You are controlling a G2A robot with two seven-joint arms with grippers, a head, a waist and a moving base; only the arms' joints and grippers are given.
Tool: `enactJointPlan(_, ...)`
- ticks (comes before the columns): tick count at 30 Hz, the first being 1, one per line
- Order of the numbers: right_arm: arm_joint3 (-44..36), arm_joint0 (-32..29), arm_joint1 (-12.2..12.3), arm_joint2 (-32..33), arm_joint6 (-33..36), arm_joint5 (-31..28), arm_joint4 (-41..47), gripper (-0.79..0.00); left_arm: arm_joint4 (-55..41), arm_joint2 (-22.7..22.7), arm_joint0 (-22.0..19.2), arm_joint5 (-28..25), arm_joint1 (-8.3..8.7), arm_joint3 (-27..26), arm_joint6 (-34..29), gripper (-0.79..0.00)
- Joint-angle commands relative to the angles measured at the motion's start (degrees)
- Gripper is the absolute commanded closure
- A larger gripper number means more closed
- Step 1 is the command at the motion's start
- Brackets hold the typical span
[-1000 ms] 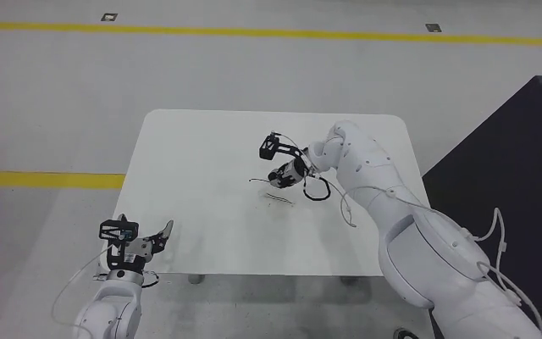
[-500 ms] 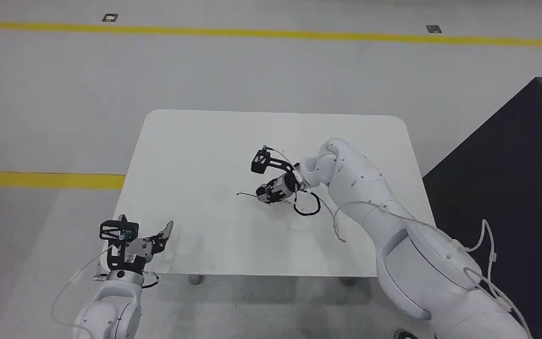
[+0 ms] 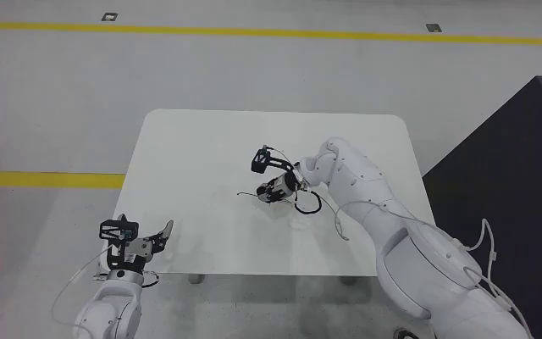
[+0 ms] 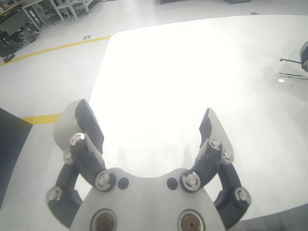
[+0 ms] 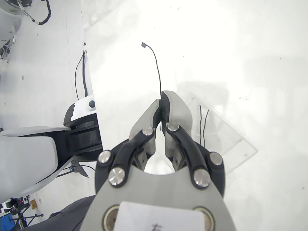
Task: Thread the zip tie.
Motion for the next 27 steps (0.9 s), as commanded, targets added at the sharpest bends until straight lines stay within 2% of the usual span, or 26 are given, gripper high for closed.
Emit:
enactJointPlan(1, -0.8, -0.4, 0.1, -0.3, -1.3, 3.6, -1.5, 0.0, 0.0, 0.0, 0.0, 0.0, 0.0, 0.0, 0.0, -0.785)
enactJointPlan(3, -2.1, -0.8, 0.4, -0.3, -1.5, 4.1, -1.9, 0.0, 0.0, 0.0, 0.0, 0.0, 0.0, 0.0, 0.0, -0.785)
enactJointPlan(6, -1.9, -0.2, 1.1, 1.1, 1.4, 1.2, 1.1, 0.0, 0.0, 0.0, 0.0, 0.0, 0.0, 0.0, 0.0, -0.785)
enactJointPlan(9, -3.6, -0.7, 2.3, 0.4, 0.1, -0.1, 3.8, 0.0, 0.0, 0.0, 0.0, 0.0, 0.0, 0.0, 0.0, -0.785)
enactJointPlan(12, -8.9, -2.5, 4.4, -1.7, 0.1, -0.1, 10.9, 0.0, 0.0, 0.0, 0.0, 0.0, 0.0, 0.0, 0.0, -0.785)
enactJointPlan(16, -18.7, -2.9, 9.8, -8.8, 0.1, -0.1, 21.0, 0.0, 0.0, 0.0, 0.0, 0.0, 0.0, 0.0, 0.0, -0.785)
enactJointPlan(18, -23.5, -2.2, 13.2, -12.6, 0.1, -0.1, 25.9, 0.0, 0.0, 0.0, 0.0, 0.0, 0.0, 0.0, 0.0, -0.785)
enactJointPlan(22, -37.3, -1.6, 20.6, -21.9, 0.2, 0.0, 41.6, 0.0, 0.0, 0.0, 0.0, 0.0, 0.0, 0.0, 0.0, -0.785)
enactJointPlan(23, -39.2, -1.7, 21.9, -21.9, 1.3, 1.1, 43.2, 0.0, 0.0, 0.0, 0.0, 0.0, 0.0, 0.0, 0.0, -0.785)
enactJointPlan(27, -40.1, -2.0, 22.5, -21.9, 2.0, 1.8, 44.0, 0.0, 0.0, 0.0, 0.0, 0.0, 0.0, 0.0, 0.0, -0.785)
